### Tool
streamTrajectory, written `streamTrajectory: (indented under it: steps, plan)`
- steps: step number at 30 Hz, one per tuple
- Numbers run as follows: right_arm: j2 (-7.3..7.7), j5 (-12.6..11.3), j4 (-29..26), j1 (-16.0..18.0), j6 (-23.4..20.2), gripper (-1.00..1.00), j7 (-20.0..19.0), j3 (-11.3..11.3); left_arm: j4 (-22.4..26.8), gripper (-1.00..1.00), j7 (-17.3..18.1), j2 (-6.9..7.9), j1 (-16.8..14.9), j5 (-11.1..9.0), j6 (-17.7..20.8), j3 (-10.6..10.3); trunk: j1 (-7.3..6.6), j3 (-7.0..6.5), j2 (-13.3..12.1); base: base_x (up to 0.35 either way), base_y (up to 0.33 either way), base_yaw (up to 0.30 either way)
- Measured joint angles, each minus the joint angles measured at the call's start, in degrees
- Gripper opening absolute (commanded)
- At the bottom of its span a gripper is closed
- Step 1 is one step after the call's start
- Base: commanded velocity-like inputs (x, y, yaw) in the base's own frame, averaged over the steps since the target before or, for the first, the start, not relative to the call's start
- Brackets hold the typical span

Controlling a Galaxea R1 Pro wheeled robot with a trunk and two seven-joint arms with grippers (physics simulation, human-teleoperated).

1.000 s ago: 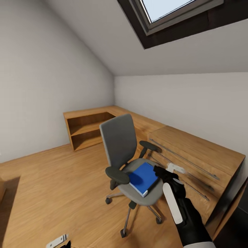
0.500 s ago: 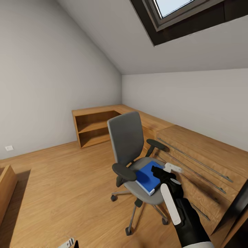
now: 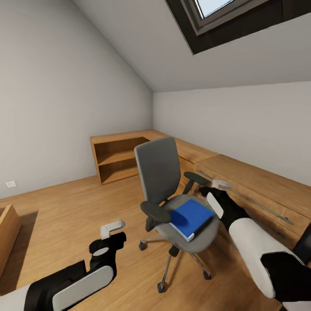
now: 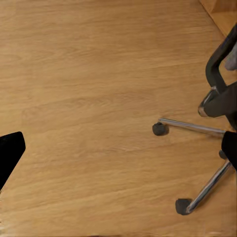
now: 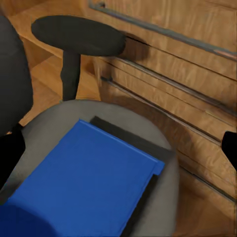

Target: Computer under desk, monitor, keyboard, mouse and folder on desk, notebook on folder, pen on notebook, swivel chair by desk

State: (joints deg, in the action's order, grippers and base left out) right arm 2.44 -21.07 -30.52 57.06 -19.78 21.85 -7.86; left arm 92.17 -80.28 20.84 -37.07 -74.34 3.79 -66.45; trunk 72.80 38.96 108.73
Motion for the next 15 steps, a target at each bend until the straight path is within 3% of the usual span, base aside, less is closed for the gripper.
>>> streamTrajectory:
  steps: [5, 12, 15]
  plan:
    - [-0.84, -0.21, 8.16, 0.93, 2.14, 1.00, -3.71, -0.21, 0.13, 1.00, 1.18, 0.30, -0.01, 0.17, 0.29, -2.81, 0.00, 0.02, 0.00, 0.000, 0.000, 0.000]
    - [-2.09, 0.03, 10.32, 0.20, 2.77, 1.00, -4.65, -0.35, -0.08, 1.00, 1.75, 0.90, -0.01, 0.06, 0.10, -3.48, 0.00, 0.01, 0.00, 0.000, 0.000, 0.000]
    - [-2.07, 0.22, 10.27, -0.88, 3.81, 1.00, -4.87, -0.40, -0.65, 1.00, 3.43, 2.83, -0.01, -0.10, -2.03, -3.61, 0.00, 0.01, 0.00, 0.000, 0.000, 0.000]
